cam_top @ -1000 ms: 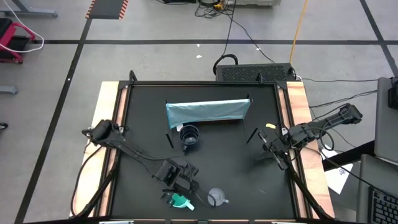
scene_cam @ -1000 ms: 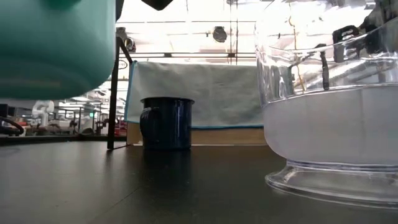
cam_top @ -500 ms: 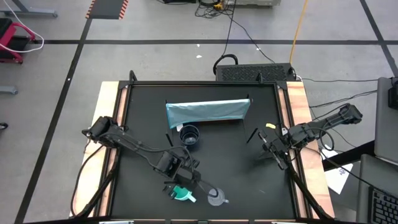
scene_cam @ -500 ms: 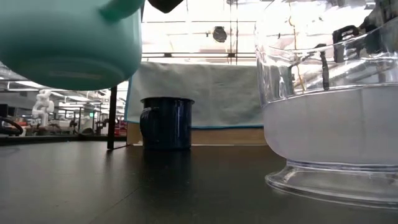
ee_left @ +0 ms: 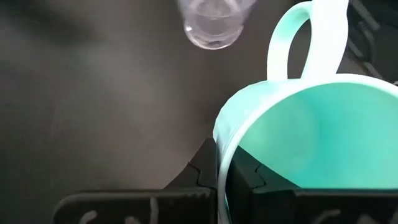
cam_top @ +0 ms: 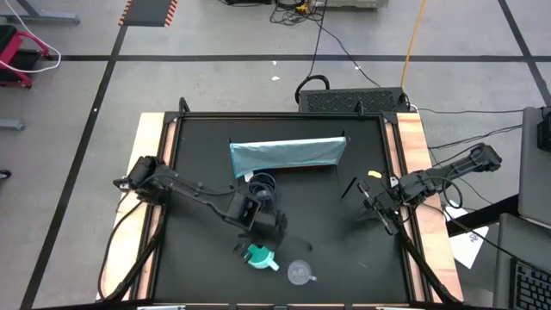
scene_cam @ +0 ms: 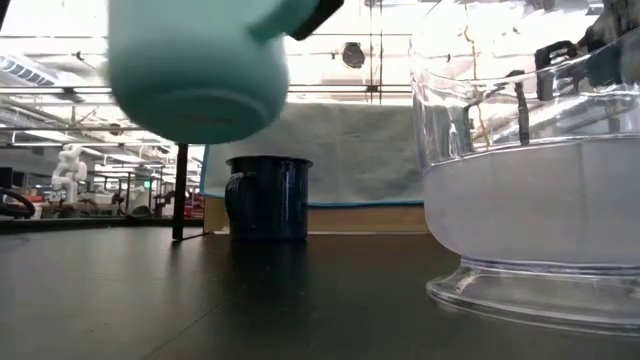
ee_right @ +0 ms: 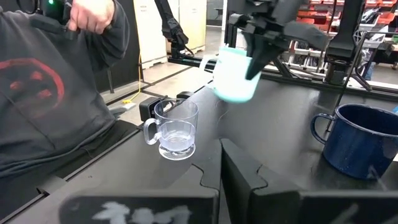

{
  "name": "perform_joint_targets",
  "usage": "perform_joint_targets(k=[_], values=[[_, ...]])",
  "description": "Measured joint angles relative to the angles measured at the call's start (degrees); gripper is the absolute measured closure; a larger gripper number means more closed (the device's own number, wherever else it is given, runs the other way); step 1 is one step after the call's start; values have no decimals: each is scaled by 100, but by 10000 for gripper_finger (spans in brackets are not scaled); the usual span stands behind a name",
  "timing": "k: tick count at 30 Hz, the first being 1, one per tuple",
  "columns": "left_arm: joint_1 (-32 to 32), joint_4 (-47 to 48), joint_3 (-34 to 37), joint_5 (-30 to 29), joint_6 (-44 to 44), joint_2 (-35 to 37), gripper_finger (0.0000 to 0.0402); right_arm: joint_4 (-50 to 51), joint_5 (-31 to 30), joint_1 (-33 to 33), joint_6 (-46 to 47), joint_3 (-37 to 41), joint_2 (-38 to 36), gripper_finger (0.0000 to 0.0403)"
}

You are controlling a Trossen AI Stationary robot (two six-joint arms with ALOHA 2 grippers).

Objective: Stack small to large cups/mugs on shelf
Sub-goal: Move the light blue mug to the center of the table

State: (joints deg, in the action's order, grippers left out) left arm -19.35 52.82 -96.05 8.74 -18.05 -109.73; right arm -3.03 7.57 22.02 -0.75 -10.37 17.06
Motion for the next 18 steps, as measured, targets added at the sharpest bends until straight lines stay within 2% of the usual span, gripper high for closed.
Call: perform_joint_targets(k=[8, 18], values=[[437, 6, 0, 311, -358, 0, 396, 0, -2, -2, 4, 0, 0, 403], [402, 10, 0, 325, -430, 0, 396, 4, 0, -2, -9, 0, 0, 403]])
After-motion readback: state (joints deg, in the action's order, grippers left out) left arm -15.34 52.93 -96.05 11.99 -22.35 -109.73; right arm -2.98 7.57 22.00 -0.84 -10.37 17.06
